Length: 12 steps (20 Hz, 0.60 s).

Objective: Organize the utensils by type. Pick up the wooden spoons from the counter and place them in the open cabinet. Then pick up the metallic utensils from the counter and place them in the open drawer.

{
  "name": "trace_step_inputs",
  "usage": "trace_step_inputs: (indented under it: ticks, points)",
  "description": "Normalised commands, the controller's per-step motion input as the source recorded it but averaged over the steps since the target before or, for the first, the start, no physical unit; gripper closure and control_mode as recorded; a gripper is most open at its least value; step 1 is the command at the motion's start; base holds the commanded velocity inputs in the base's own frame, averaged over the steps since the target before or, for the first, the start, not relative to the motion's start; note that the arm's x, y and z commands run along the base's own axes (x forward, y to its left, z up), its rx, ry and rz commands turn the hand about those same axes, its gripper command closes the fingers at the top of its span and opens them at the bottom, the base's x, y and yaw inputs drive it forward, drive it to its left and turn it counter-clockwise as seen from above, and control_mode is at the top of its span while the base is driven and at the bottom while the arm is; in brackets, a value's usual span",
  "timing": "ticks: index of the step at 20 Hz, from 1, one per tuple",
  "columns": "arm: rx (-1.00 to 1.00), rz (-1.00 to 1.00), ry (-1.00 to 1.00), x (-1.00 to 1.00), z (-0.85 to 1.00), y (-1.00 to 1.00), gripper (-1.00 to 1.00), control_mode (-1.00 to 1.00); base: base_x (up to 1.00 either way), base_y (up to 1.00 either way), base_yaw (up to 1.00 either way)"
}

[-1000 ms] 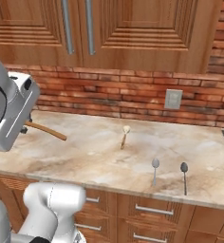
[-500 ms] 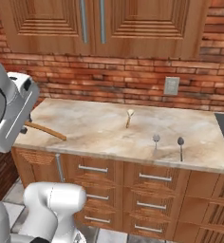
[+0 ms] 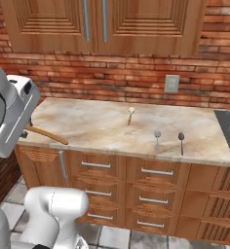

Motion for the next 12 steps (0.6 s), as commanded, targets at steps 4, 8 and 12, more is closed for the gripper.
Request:
trace_step_inputs:
  ticks: [4,8,12]
  points:
    - [0.00,0.00,0.00,0.00,0.00,0.00,1.00,1.00,0.28,0.00,-0.03]
    - [0.00,0.00,0.00,0.00,0.00,0.00,1.00,1.00,0.51,-0.06,-0.56]
    - [0.00,0.00,0.00,0.00,0.00,0.00,1.00,1.00,0.04,-0.08,-0.86]
